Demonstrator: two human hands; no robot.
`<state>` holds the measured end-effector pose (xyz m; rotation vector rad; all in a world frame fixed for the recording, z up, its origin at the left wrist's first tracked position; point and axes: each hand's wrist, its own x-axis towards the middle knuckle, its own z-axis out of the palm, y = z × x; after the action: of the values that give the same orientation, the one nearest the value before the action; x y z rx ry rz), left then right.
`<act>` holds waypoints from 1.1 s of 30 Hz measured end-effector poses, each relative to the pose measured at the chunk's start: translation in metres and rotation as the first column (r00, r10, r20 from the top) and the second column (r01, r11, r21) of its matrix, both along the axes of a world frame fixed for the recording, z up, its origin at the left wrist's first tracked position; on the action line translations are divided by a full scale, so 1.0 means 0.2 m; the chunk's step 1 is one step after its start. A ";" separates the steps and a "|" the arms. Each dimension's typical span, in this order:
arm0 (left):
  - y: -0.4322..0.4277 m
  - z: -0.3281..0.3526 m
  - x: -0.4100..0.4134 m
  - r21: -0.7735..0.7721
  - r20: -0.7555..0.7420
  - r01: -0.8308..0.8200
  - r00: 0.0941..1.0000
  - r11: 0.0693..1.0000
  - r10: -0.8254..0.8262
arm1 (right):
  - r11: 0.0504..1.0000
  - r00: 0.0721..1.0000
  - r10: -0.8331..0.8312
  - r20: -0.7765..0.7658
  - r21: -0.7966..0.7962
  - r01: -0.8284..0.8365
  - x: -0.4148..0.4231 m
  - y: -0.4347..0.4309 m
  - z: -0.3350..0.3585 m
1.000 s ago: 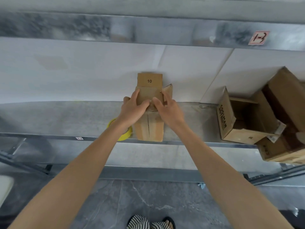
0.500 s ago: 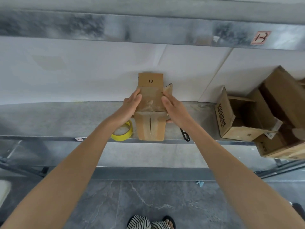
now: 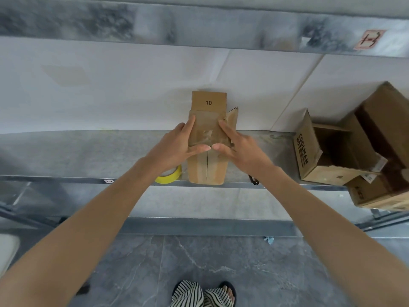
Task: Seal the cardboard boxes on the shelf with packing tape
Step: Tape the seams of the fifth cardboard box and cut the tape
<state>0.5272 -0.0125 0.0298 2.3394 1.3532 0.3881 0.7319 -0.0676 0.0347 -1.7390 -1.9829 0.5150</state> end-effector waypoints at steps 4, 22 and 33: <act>0.02 0.02 -0.02 0.027 -0.081 0.062 0.995 0.998 -0.060 | 0.999 0.999 0.028 0.030 -0.032 -0.027 0.02 0.01 0.00; -0.14 -0.01 0.05 -0.335 0.463 -0.028 0.865 0.942 0.191 | 0.980 0.832 -0.198 -0.517 -0.126 0.155 -0.16 -0.08 -0.07; -0.12 -0.03 0.06 -0.207 0.403 -0.156 0.886 0.966 0.229 | 0.969 0.881 -0.215 -0.422 0.022 0.247 -0.18 -0.07 -0.06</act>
<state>0.5384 -0.0367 0.0242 1.8451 1.3413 0.7634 0.6952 -0.0820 0.0232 -1.6266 -1.4567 0.6565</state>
